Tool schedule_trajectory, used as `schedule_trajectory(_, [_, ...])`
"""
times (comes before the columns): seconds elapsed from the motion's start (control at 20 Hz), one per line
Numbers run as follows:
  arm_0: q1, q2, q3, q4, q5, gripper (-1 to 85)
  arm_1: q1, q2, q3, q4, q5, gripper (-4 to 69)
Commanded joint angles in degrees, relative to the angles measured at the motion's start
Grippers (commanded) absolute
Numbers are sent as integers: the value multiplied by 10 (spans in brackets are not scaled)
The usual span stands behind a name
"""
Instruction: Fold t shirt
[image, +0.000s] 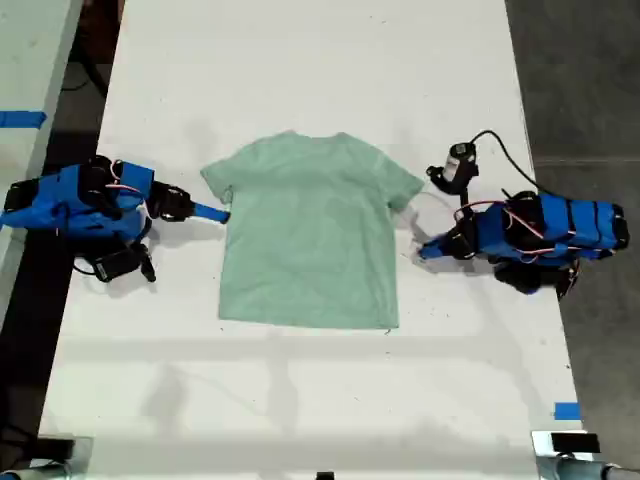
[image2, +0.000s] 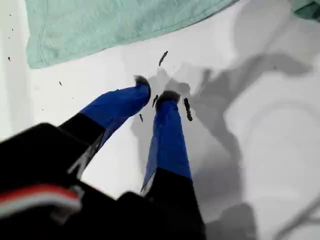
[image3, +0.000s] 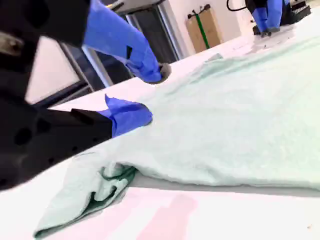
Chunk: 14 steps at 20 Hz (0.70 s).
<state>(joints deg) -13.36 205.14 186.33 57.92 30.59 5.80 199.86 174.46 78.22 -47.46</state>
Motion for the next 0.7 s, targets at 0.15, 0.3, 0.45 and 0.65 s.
schedule_trajectory(0.15, [-282, 9, 21, -113, -14, -3, 83, 9, 20, 13, 365, 10])
schedule_trajectory(0.3, [-302, 9, 21, -111, -39, -3, 73, 9, 19, 14, 382, 10])
schedule_trajectory(0.45, [-255, 9, 10, -105, -69, -3, 54, 4, -3, 18, 387, 10])
schedule_trajectory(0.65, [-264, 9, 6, -81, -69, -3, -91, -338, -165, -72, 597, 9])
